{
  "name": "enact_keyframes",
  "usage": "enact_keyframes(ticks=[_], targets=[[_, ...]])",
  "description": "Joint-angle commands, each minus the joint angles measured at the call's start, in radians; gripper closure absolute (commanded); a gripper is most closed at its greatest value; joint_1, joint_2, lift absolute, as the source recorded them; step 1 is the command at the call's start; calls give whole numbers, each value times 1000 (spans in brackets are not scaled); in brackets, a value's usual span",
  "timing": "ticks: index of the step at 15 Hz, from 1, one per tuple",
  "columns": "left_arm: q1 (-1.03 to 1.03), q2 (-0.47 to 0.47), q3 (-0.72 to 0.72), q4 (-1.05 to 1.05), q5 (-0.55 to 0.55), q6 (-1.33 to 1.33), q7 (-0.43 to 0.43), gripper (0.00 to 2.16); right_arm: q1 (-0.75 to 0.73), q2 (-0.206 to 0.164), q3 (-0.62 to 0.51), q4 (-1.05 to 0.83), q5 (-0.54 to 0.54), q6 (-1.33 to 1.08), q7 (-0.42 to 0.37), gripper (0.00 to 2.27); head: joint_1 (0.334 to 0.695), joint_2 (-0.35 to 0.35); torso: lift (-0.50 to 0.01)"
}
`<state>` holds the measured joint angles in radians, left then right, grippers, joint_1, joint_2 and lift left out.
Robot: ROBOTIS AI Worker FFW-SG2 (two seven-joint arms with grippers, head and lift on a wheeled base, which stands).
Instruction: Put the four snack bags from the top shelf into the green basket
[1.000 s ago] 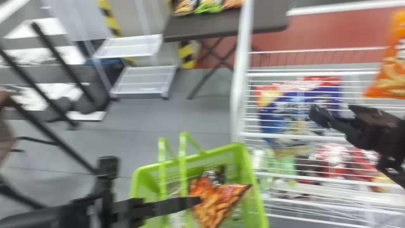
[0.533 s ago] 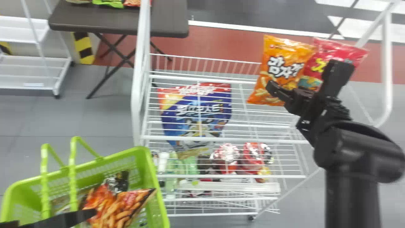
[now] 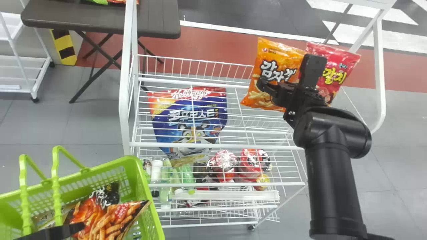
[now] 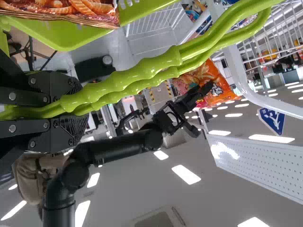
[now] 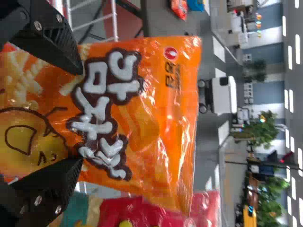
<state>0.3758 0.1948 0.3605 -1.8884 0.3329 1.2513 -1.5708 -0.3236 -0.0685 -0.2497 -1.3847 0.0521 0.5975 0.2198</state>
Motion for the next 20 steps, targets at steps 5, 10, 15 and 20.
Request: enact_keyframes(ticks=[5,10,15,20], targets=[[-1,2,-6,3,0,-3,-10,2148,64,3,17,-68,0,-9,6,2260,695,-204,0],[-1,0,-6,6,0,-3,-10,2148,267,6,-6,-415,-163,12,6,2260,695,-212,0],[-5,-3,-3,8,-2,-3,-10,2148,572,9,-16,-968,-385,466,12,2260,695,-172,0],[-8,-5,0,8,-2,-3,-10,2148,730,7,10,-1209,-560,975,61,2260,695,-61,0]])
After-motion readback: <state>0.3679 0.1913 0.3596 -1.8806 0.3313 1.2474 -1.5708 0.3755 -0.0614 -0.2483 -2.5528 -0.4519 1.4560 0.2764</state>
